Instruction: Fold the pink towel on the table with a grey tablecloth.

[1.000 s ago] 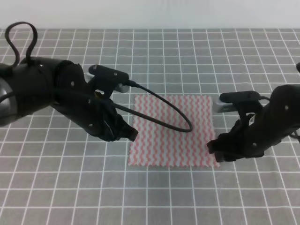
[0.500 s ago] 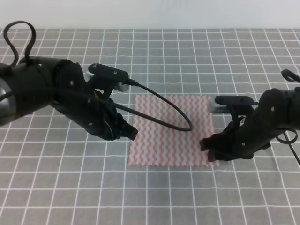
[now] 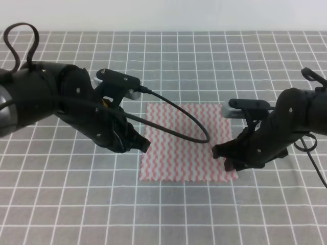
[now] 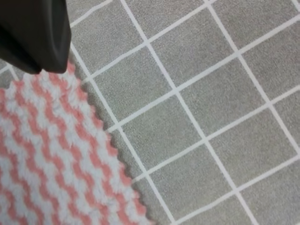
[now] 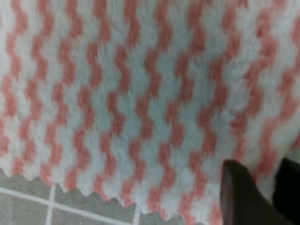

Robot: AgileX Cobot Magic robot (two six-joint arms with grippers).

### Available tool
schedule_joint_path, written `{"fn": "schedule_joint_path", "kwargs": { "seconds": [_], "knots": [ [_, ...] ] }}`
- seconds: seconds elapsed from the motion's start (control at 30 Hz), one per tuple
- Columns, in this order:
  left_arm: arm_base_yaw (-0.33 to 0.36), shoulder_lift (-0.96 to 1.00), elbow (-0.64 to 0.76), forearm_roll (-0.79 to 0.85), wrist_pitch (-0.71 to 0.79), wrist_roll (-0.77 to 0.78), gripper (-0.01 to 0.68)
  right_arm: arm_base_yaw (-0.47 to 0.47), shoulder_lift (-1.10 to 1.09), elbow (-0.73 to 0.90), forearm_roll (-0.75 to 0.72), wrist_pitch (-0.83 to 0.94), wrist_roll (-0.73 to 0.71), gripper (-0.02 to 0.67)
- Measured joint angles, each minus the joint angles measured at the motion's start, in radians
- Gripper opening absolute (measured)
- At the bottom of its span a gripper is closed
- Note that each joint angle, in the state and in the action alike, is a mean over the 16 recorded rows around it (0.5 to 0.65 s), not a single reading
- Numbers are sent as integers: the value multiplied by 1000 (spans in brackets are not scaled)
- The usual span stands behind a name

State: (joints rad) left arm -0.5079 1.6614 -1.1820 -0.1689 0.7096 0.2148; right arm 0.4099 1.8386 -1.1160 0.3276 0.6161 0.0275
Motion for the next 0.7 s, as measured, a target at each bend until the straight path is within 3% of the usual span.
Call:
{"fn": "schedule_joint_path", "kwargs": {
  "seconds": [0.17, 0.3, 0.7],
  "knots": [
    [0, 2, 0, 16, 8, 44, 10, 0, -7, -15, -10, 8, -2, 59],
    [0, -1, 0, 8, 22, 127, 60, 0, -14, -38, -23, 21, -6, 22],
    [-22, -3, 1, -130, 89, 574, 374, 0, -22, -166, -55, 57, -49, -13]
  ]
}}
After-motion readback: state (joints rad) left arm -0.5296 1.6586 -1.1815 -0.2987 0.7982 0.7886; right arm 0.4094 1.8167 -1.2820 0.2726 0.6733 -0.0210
